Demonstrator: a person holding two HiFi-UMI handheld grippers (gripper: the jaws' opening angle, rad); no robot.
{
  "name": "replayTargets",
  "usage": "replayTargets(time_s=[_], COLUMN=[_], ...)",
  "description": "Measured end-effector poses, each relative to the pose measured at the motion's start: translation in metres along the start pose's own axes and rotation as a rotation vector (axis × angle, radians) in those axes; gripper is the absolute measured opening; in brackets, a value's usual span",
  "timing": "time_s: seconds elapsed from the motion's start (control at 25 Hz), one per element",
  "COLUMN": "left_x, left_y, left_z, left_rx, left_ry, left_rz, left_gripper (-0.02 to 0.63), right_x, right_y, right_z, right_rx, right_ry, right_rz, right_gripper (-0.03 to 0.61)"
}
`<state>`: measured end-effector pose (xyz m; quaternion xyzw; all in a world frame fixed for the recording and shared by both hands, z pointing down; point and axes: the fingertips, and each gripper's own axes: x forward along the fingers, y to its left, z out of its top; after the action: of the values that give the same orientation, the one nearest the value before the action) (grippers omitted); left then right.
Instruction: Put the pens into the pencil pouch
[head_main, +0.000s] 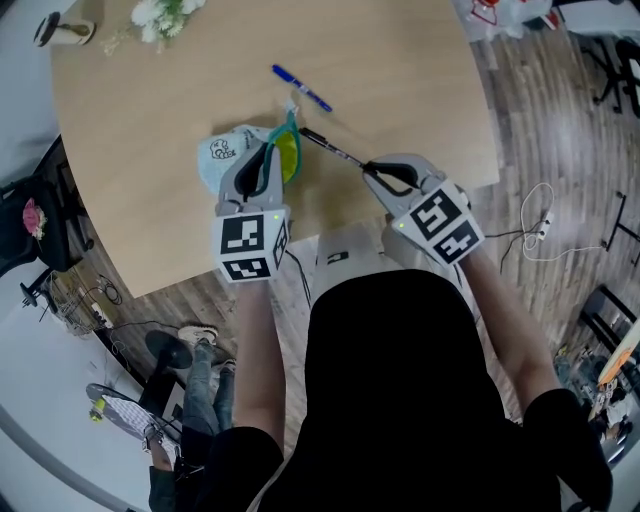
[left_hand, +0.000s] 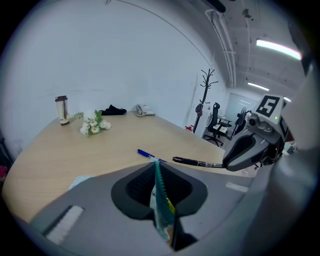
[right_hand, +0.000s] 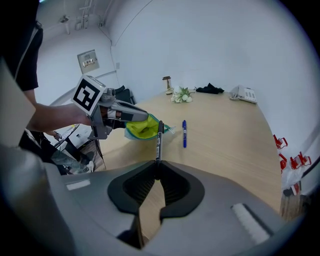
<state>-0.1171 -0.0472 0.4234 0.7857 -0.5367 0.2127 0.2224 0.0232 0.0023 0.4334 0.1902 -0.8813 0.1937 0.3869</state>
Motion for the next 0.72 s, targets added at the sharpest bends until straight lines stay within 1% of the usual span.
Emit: replayTargets(time_s=[0.2,0.44,0.72], left_x=[-0.003,-0.009,-0.016], left_y=[0.000,-0.003,-0.009], left_z=[-0.001,-0.002,-0.007], left_rx=[0.004,0.015,0.020], left_ry=[0.003,-0.004,-0.005], left_rz=[-0.003,-0.007,-0.009], left_gripper=[0.025,0.025,0.026], right_x=[0.008,0.016,0.025], right_y=[0.013,0.028,0.040], right_z=[-0.001,-0.003,-0.004], right_rx=[-0.031,-0.090,-0.115], right_ry=[0.021,0.051,0.071], right_rz=[0.031,0.045,0.066], right_gripper=[0.043,0.043,0.043])
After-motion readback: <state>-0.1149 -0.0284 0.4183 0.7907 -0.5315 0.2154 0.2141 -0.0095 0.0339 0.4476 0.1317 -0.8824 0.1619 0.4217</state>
